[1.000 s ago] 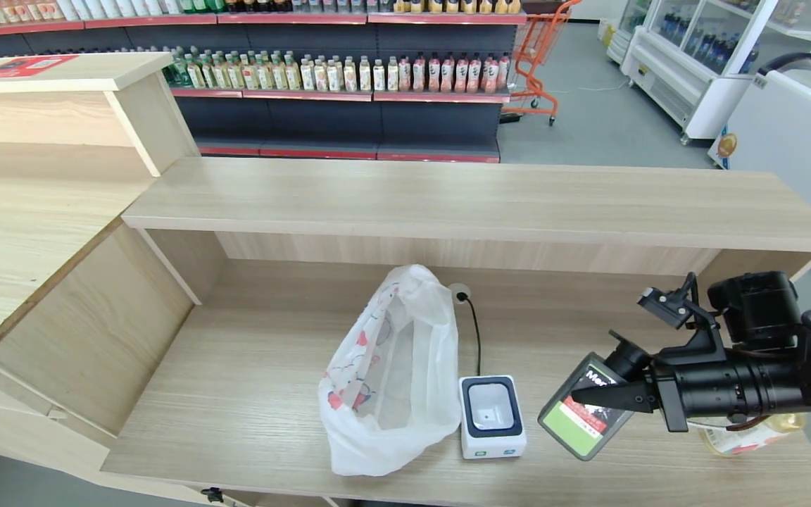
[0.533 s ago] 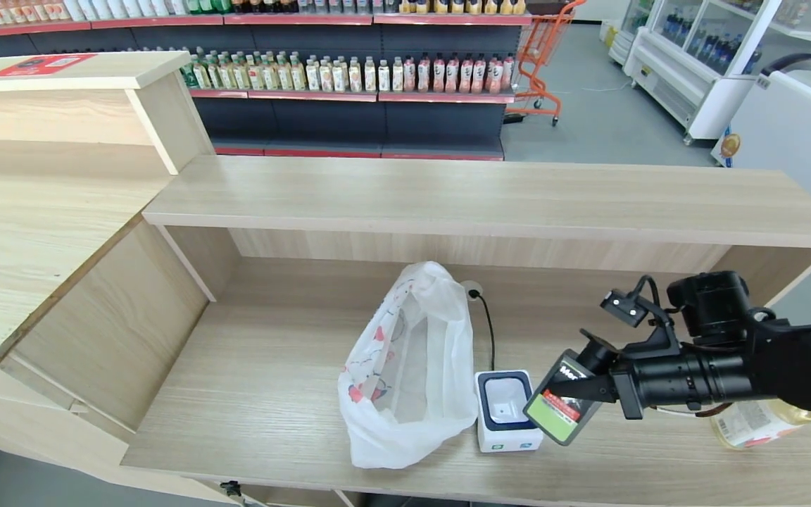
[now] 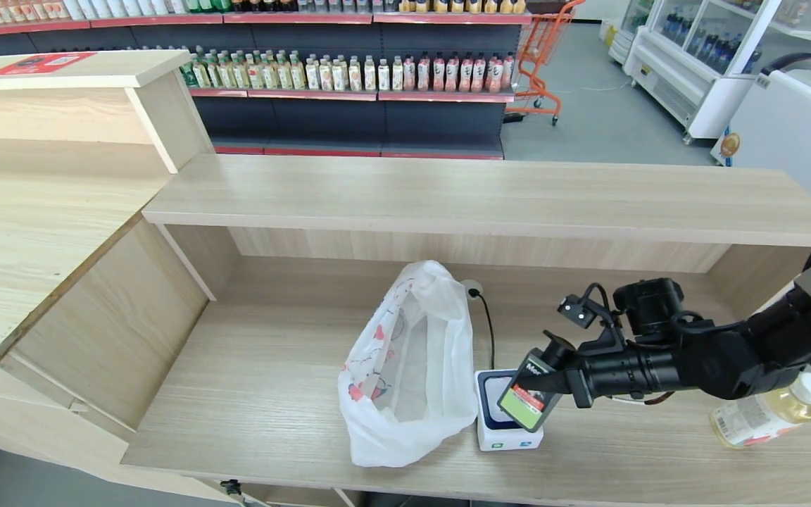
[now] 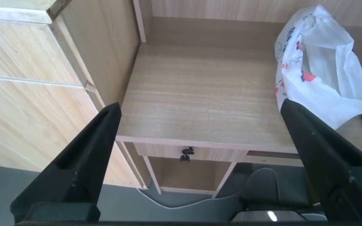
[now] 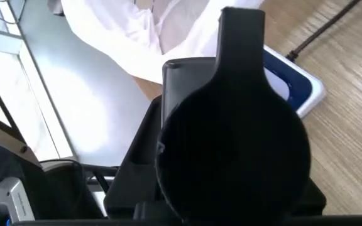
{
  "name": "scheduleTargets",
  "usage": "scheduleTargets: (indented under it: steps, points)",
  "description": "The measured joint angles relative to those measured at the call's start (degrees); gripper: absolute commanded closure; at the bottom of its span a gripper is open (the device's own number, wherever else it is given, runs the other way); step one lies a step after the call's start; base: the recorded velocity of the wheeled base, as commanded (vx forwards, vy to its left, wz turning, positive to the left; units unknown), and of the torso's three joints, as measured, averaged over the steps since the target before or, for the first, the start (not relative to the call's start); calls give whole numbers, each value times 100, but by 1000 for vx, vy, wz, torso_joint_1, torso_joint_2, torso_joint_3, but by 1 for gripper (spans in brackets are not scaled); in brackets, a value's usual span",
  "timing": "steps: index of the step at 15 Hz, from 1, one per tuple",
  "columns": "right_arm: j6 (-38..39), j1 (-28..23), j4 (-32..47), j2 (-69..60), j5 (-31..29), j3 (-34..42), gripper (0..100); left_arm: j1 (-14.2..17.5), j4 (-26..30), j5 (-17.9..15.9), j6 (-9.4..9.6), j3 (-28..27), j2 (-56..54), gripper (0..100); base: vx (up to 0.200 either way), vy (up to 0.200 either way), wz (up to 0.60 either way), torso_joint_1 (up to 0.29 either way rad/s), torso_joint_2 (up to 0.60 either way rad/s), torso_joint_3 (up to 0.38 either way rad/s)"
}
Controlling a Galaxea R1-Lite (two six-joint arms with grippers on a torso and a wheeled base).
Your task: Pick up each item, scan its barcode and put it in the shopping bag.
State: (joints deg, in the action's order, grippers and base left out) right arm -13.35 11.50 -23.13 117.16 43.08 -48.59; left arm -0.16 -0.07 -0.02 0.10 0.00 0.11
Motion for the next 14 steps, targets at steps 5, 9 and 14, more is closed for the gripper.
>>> scheduleTargets:
  steps: [5, 9, 14]
  points:
    - [-17, 180, -375, 417, -224, -162, 100, 0, 0, 2, -2, 0, 0, 0, 0, 0, 0, 0, 0, 0]
    - [-13, 243, -553, 585, -345, -179, 100, -2, 0, 2, -2, 0, 0, 0, 0, 0, 0, 0, 0, 0]
    - [9, 247, -553, 644, -343, -236, 100, 0, 0, 2, 0, 0, 0, 0, 0, 0, 0, 0, 0, 0]
